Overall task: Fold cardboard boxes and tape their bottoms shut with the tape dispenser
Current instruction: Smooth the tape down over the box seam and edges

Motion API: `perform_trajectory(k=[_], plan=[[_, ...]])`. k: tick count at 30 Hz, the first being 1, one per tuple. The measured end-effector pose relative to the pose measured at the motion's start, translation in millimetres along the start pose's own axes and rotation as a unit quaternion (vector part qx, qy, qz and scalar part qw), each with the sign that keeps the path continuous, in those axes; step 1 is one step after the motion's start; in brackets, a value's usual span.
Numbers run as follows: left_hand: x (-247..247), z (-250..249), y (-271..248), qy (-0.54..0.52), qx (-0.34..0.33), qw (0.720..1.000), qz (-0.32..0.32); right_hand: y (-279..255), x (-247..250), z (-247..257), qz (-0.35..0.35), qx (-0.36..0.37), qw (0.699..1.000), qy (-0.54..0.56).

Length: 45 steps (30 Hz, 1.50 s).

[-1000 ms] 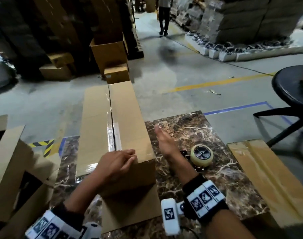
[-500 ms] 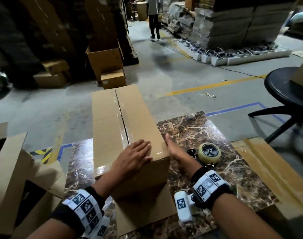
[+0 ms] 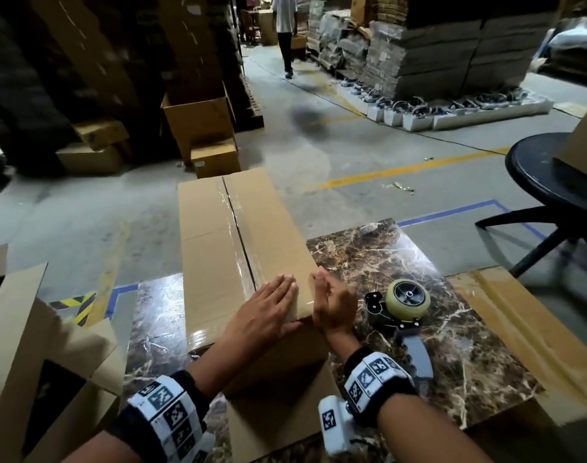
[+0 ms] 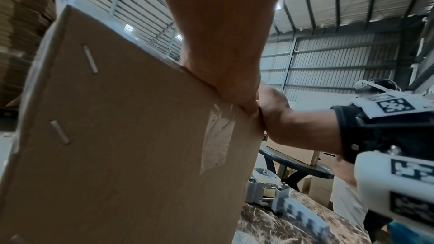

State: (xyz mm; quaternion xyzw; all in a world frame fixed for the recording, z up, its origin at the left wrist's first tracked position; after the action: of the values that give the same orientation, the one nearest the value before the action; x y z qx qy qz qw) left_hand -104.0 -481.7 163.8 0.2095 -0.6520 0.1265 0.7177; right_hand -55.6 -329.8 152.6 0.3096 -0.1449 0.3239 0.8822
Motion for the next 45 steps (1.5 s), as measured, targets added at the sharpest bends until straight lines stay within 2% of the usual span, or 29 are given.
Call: perform_trajectory(k=[3, 6, 9, 11, 12, 13, 15, 17, 20, 22, 25, 27, 29, 31, 33, 35, 37, 40, 43, 45], plan=[[4.6, -2.9, -0.9, -0.007, -0.001, 1.0, 0.007, -10.3, -1.7, -15.3, 0.012, 0.077, 0.997, 0.005], [5.3, -3.3, -5.0, -0.026, 0.004, 0.997, 0.077, -15.9, 0.5, -20.9, 0.003, 0.086, 0.996, 0.027], [12.8, 4.6, -2.7, 0.0, -0.024, 0.997, 0.07, -18.8, 5.9, -16.5, 0.018, -0.016, 0.997, 0.078], [19.5, 13.3, -0.2, 0.0, -0.042, 0.995, 0.093, -16.3, 6.2, -11.4, 0.06, -0.11, 0.981, 0.148], [21.1, 16.0, -0.3, -0.01, -0.049, 0.992, 0.115, -12.6, 4.9, -8.1, 0.06, -0.149, 0.972, 0.174], [21.1, 17.7, -1.1, -0.018, -0.056, 0.99, 0.125, -8.6, 3.6, -3.4, 0.048, -0.182, 0.964, 0.189], [17.1, 16.8, -3.4, -0.023, -0.058, 0.993, 0.102, -2.5, -1.7, 1.5, -0.006, -0.255, 0.947, 0.194], [10.6, 13.6, -9.4, -0.012, -0.047, 0.996, 0.076, -3.6, -6.1, 3.8, -0.061, -0.281, 0.941, 0.18], [6.6, 11.8, -13.6, 0.033, -0.039, 0.998, 0.043, -13.3, -7.1, 1.8, -0.105, -0.157, 0.973, 0.129], [7.8, 11.7, -12.6, 0.041, -0.042, 0.998, 0.036, -20.7, -6.5, -8.7, -0.083, -0.088, 0.986, 0.116], [7.2, 9.8, -12.6, 0.024, -0.006, 0.994, 0.102, -30.0, -6.9, -28.2, -0.026, -0.041, 0.995, 0.086], [10.0, 9.0, -13.0, 0.028, -0.008, 0.997, 0.069, -33.6, -6.3, -33.1, -0.023, -0.035, 0.997, 0.063], [9.4, 9.6, -16.0, 0.042, -0.008, 0.997, 0.067, -35.6, -4.6, -30.2, 0.0, -0.06, 0.994, 0.088], [10.2, 11.0, -18.7, 0.03, -0.005, 0.999, 0.036, -36.0, 1.7, -28.0, 0.019, -0.105, 0.985, 0.134], [21.9, 12.4, -20.1, -0.03, 0.012, 0.999, 0.012, -32.4, 11.1, -20.3, 0.007, -0.156, 0.976, 0.153], [29.7, 21.3, -21.6, -0.104, 0.029, 0.994, -0.005, -22.4, 22.1, 0.1, -0.02, -0.127, 0.984, 0.122], [34.5, 36.1, -26.2, -0.128, 0.034, 0.991, -0.028, -8.6, 28.4, 27.2, -0.017, -0.033, 0.997, 0.071], [31.9, 63.2, -45.5, -0.108, 0.062, 0.99, -0.059, 4.7, 14.0, 60.2, 0.087, 0.106, 0.991, -0.003], [20.4, 71.0, -72.5, -0.102, 0.103, 0.987, -0.066, -2.8, -14.7, 61.1, 0.217, 0.194, 0.95, -0.111], [12.4, 67.1, -85.1, -0.119, 0.137, 0.977, -0.108, -12.5, -25.3, 54.6, 0.258, 0.226, 0.923, -0.172]])
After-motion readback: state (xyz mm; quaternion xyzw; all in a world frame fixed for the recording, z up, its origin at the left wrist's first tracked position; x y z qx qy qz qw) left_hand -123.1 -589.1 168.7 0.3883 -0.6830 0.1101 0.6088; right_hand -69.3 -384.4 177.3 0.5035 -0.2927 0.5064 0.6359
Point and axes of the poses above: each hand's wrist, its own y-axis towards the middle knuckle, its own x-axis out of the back of the hand, z = x × y, the point moved 3 cm from there along y, towards the middle knuckle, and after that the axes turned 2 degrees about -x, right-handed, at the moved point
